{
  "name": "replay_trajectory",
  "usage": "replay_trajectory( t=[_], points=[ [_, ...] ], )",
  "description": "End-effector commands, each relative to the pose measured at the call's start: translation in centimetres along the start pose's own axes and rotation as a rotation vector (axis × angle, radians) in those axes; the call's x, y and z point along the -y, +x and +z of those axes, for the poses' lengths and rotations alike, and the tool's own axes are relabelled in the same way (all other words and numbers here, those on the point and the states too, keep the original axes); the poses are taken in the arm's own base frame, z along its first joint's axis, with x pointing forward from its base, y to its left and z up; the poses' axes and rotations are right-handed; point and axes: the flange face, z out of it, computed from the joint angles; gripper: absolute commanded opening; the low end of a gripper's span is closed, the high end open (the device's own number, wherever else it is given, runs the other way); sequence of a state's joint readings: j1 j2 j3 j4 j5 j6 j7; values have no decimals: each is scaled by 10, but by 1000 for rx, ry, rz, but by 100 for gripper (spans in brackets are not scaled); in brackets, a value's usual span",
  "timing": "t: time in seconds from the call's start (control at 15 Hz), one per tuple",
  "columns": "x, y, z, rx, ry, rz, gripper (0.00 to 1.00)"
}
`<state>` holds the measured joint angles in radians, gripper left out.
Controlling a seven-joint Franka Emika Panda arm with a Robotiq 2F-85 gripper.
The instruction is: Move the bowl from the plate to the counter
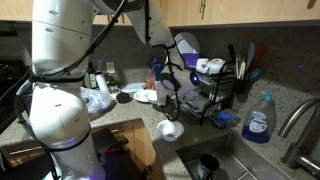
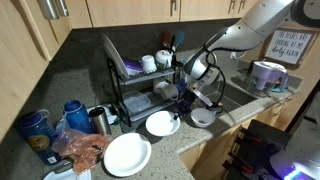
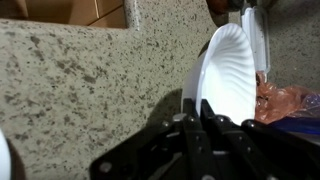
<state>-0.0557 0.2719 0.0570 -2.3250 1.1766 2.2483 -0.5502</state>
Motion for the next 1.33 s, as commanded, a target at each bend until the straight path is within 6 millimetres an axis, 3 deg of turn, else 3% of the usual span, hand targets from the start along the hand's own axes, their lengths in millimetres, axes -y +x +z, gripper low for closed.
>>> replay_trajectory(
  t=[0.0,0.47,1.27],
  points=[
    [-8,-7,-3,25,18,11,2],
    [-27,-3,7,59,-6,11,2],
    [-39,33,9,281,-74,-277,2]
  ],
)
